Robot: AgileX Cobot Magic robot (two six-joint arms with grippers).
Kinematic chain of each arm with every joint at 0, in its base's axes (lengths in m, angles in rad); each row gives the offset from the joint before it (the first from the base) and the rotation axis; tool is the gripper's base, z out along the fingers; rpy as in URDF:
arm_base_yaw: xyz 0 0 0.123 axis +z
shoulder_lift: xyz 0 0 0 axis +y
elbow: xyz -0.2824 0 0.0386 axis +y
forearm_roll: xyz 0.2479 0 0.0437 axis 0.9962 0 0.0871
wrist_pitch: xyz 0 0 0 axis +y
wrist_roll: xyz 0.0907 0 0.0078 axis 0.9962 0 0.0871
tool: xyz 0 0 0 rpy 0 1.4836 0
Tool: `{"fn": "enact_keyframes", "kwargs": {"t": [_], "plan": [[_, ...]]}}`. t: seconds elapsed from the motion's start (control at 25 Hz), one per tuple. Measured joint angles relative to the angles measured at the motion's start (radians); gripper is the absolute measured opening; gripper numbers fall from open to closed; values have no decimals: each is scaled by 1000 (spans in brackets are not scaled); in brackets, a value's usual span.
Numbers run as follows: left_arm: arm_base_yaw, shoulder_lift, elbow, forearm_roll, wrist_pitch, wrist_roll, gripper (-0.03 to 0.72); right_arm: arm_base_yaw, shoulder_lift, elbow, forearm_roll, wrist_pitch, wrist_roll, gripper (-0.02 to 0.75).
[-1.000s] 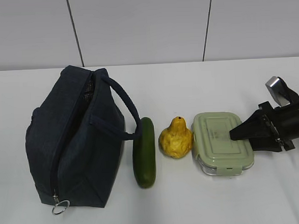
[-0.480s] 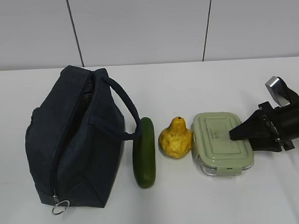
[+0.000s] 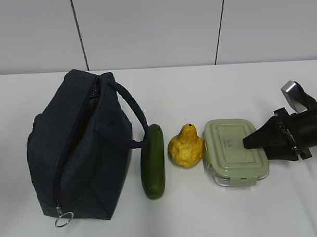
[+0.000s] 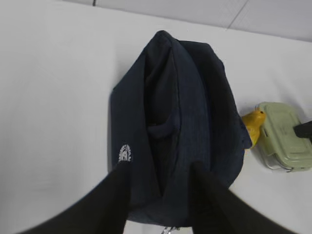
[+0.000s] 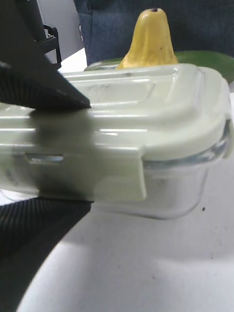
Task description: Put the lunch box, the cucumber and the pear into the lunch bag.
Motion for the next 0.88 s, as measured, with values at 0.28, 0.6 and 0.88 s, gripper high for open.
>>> {"fn": "enact_keyframes", "kwargs": {"t": [0.28, 0.6, 0.88], "plan": [[0, 380, -195, -131, 52, 171, 240, 0, 0, 0, 1, 0, -2, 386], [-65, 688, -364, -172, 126, 239, 240, 0, 0, 0, 1, 2, -2, 386], [-161, 824, -420, -139, 117, 241, 240, 0, 0, 0, 1, 2, -4, 386]]}}
